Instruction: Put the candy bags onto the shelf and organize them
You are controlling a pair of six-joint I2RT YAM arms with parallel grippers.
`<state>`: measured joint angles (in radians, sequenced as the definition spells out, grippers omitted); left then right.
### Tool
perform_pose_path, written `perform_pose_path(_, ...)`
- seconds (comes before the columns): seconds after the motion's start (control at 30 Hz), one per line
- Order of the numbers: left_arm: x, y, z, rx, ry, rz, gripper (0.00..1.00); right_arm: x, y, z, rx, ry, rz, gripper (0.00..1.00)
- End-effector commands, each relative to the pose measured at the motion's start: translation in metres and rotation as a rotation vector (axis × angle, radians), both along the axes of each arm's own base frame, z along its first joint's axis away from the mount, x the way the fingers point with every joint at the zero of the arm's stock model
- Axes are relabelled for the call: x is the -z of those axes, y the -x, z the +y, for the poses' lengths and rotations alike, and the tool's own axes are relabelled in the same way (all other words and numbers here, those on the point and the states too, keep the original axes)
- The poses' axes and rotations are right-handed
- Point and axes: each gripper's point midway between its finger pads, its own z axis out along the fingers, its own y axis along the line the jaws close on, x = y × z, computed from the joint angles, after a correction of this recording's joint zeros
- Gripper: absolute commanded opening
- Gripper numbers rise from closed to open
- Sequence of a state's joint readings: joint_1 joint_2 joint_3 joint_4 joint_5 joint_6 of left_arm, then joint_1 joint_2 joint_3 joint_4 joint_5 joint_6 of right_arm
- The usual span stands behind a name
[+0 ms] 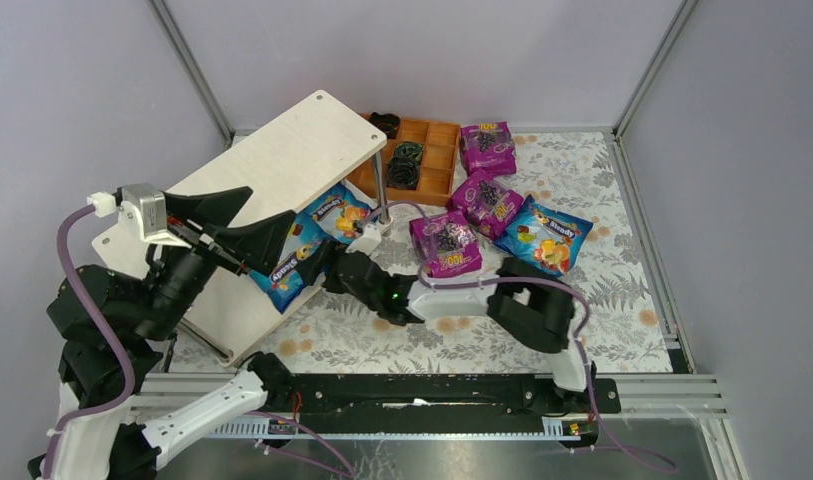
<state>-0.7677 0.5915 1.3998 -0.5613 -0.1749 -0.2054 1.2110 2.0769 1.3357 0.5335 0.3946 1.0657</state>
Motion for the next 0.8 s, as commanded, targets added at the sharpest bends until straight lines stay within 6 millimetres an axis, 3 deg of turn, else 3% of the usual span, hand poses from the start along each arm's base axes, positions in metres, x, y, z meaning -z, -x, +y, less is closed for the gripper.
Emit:
perform_pose_path(0.0,-0.022,-0.002,-0.012,0.038,0.055,-0.052,0.99,-0.034,0.021,-0.045,-0.042,0.048,-0.053,0.90)
perform_pose_path(0.1,-0.028,-0.006,-0.020,0.060,0.082,-0.055,0.99,-0.040,0.026,-0.091,-0.048,0.177,-0.172,0.97)
perform_pose_path(0.23,-0.038,-0.011,-0.026,0.067,0.142,-0.072,0.99,-0.041,0.016,-0.170,0.027,0.520,-0.312,1.00)
perform_pose_path(0.37,-0.034,-0.024,-0.040,0.075,0.180,-0.058,0.99,-0.037,0.005,-0.265,0.171,0.880,-0.319,1.00)
perform_pose_path(0.47,-0.023,-0.036,-0.058,0.100,0.172,-0.033,0.99,-0.036,0.000,-0.315,0.248,1.017,-0.297,1.00)
perform_pose_path(0.63,0.009,-0.055,-0.089,0.144,0.060,0.016,0.99,-0.012,-0.025,-0.374,0.281,0.935,-0.086,1.00)
perform_pose_path(0.77,0.037,-0.058,-0.107,0.203,-0.012,0.018,0.99,-0.021,-0.054,-0.420,0.375,0.762,0.002,1.00)
